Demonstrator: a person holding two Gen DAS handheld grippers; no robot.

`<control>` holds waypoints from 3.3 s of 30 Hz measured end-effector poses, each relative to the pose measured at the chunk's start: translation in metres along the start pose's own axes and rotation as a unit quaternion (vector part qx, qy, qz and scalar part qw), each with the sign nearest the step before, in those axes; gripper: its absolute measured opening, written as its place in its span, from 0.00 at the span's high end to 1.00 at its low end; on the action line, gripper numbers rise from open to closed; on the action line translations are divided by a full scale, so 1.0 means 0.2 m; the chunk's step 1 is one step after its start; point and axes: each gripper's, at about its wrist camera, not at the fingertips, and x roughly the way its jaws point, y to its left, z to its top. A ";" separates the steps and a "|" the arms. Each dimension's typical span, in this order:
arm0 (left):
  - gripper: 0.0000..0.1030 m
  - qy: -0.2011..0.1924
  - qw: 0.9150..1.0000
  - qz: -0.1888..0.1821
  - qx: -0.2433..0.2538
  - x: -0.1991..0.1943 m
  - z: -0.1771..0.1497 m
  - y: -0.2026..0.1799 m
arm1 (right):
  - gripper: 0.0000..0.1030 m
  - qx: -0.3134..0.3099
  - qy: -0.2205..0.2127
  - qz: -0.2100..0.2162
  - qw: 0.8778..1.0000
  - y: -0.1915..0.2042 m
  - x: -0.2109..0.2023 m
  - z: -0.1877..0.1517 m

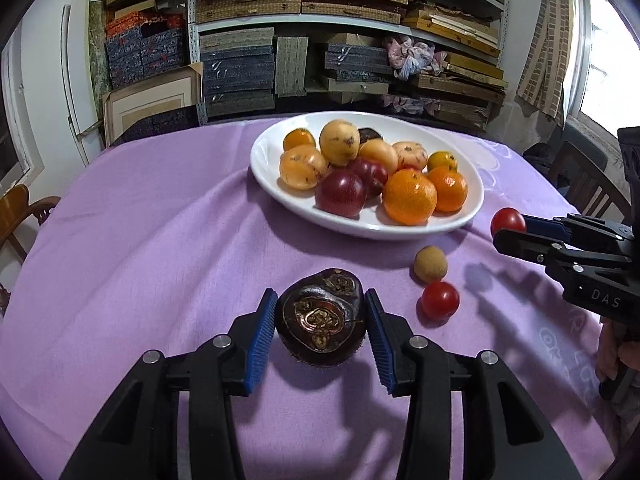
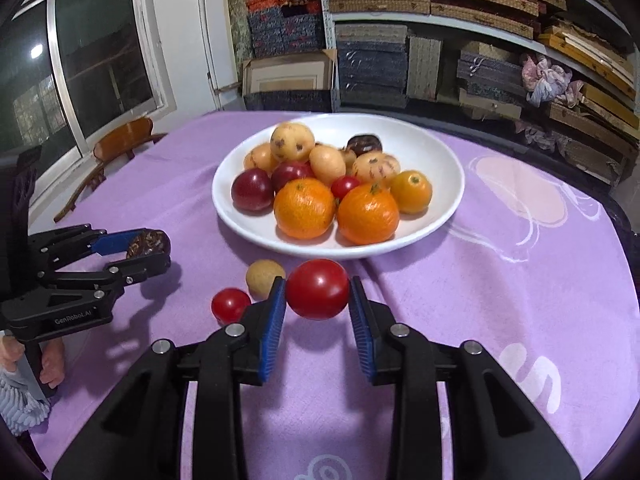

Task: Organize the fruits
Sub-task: 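Release the mangosteen on the plate with the left tool while the right tool releases the tomato there, then move both open tools toward the last red tomato and small brown loquat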

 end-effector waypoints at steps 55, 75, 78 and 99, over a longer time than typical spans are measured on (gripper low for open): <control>0.14 -0.012 0.993 0.043 0.107 0.10 -0.01 -0.41 | 0.04 0.011 -0.147 -0.139 0.979 -0.18 -0.35 -0.10; 0.14 0.031 0.997 0.061 0.035 0.19 0.00 -0.12 | 0.04 0.026 -0.119 -0.135 0.983 -0.21 -0.29 -0.11; 0.14 0.031 0.998 0.040 0.027 0.19 0.01 -0.11 | 0.04 0.026 -0.119 -0.135 0.983 -0.20 -0.28 -0.11; 0.45 0.031 0.997 -0.022 0.066 0.22 0.03 -0.24 | 0.04 0.020 -0.120 -0.134 0.983 -0.19 -0.28 -0.11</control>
